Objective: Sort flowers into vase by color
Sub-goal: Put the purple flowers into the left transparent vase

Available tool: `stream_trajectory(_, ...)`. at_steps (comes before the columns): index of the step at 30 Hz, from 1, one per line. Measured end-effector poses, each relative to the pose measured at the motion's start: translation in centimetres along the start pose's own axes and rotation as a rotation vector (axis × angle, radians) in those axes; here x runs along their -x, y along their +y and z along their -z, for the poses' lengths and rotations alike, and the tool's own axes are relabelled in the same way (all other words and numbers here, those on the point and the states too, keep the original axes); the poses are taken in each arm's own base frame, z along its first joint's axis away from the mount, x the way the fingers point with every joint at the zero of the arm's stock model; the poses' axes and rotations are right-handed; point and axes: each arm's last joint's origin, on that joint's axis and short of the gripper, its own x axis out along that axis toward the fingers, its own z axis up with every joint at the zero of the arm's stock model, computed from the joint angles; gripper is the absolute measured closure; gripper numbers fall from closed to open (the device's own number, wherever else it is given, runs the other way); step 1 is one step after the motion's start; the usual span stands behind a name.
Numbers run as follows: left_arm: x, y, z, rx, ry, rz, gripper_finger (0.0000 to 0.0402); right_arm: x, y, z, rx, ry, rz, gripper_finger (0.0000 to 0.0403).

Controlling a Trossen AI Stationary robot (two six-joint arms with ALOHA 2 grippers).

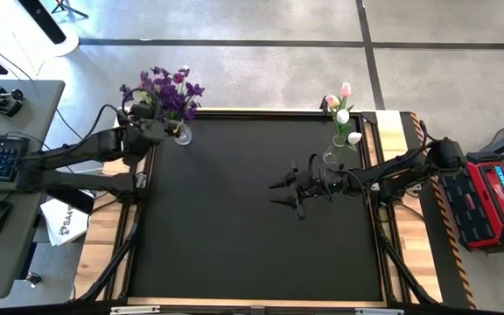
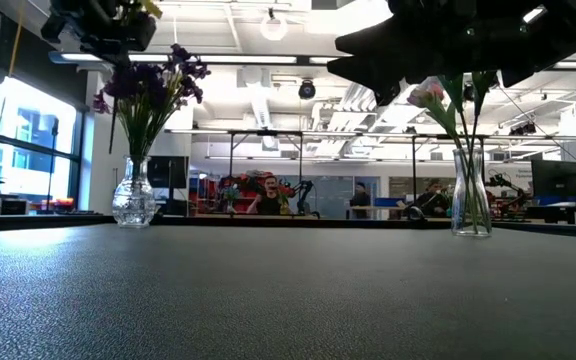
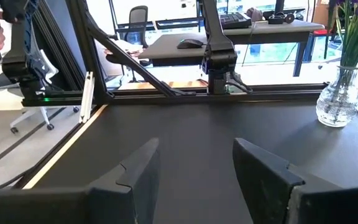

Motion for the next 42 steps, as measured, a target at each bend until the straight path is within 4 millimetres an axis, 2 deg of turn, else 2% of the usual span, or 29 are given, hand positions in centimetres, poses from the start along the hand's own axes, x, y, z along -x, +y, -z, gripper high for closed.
stream_trajectory(9, -1.6, -0.1, -1.8, 0.006, 0.006, 0.206, 0.0394, 0.0, 0.0, 0.0, 0.001, 0.004, 0.000, 0.0218)
stream_trajectory(15, -2.5, 0.3, -2.1, 0.016, -0.003, 0.209, 0.0394, 0.0, 0.0, 0.1, 0.000, 0.012, 0.001, 0.0218)
stream_trajectory(24, -3.9, -0.6, 1.7, -0.014, 0.053, 0.182, 0.0394, 0.0, 0.0, 0.2, -0.003, 0.019, 0.001, 0.0218)
stream_trajectory(34, -4.3, -1.0, 3.1, 0.014, 0.072, 0.208, 0.0394, 0.0, 0.0, 0.2, -0.011, 0.018, 0.001, 0.0218)
stream_trajectory(42, -5.1, -1.0, 5.4, 0.020, 0.121, 0.173, 0.0394, 0.0, 0.0, 0.2, -0.011, 0.018, 0.001, 0.0218)
